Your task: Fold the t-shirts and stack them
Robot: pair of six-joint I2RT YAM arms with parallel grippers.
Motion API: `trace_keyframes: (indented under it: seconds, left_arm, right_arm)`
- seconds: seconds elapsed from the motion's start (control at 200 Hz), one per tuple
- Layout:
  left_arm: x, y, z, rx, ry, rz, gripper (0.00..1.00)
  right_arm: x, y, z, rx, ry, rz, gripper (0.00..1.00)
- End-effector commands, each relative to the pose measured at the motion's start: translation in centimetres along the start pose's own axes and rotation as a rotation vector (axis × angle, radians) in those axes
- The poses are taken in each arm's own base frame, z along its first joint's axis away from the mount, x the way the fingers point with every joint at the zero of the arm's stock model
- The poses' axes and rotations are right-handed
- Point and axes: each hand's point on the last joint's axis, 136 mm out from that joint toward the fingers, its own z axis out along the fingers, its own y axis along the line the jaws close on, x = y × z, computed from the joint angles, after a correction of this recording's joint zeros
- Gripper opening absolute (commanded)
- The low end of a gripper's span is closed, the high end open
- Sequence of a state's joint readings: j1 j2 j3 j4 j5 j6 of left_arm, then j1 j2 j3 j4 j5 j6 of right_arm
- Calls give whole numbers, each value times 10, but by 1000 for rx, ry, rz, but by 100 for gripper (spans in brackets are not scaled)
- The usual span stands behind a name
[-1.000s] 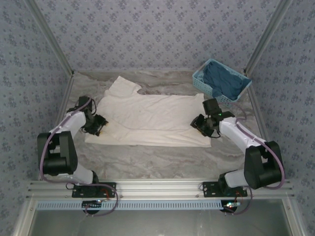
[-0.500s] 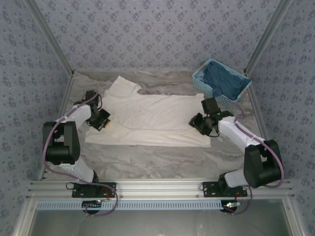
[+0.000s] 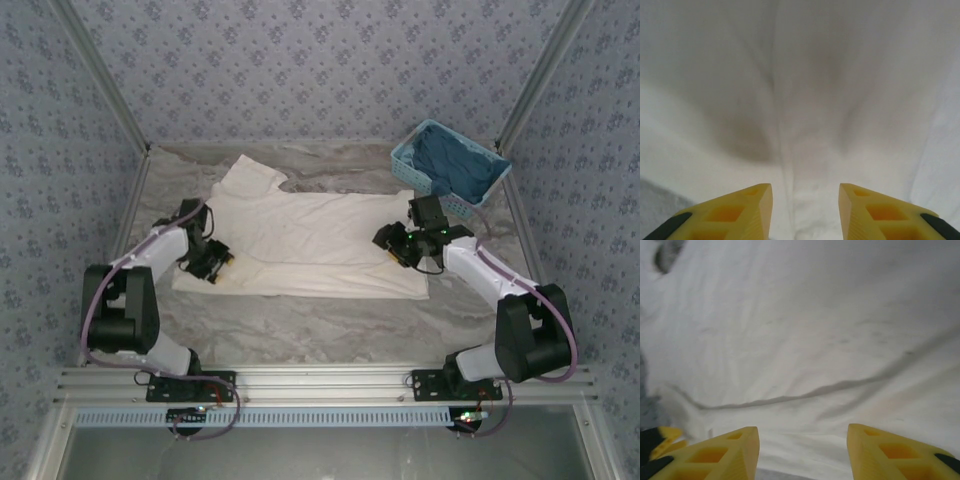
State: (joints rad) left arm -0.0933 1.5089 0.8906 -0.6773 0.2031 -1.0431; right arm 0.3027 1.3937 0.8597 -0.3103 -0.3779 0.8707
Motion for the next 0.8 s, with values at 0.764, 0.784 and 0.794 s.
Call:
trace_keyframes:
  seconds: [0.764, 0.784, 0.794]
  left_arm:
    - [46, -14, 24, 50, 66, -166, 24]
    - [45, -14, 22, 48, 61, -164, 22]
    - [45, -14, 22, 47, 58, -163, 21]
  right_arm:
    - [19, 33, 15, -166, 96, -40, 50]
    - [20, 32, 14, -164, 97, -40, 50]
    - [20, 32, 15, -163, 99, -40, 50]
